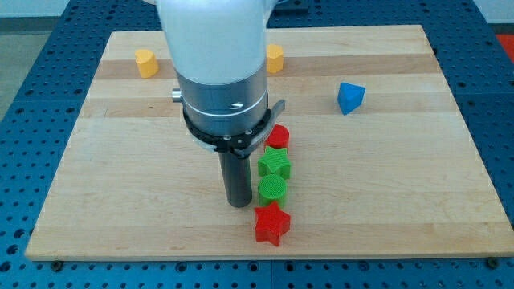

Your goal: Slide green circle a bit right

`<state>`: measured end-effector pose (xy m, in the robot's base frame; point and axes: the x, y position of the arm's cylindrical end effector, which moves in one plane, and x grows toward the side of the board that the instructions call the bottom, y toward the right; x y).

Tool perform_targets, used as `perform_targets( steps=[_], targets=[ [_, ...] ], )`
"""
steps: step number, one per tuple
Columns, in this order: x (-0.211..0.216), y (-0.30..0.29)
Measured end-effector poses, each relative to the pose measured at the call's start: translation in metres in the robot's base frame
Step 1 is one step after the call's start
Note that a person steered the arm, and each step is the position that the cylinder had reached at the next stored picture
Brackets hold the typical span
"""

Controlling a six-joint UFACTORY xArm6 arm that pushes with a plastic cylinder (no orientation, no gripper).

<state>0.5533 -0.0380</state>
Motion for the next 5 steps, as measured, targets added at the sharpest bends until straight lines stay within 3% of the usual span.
perform_targets(
  steps=[5],
  targets=[
    [-0.018, 0.067]
  ],
)
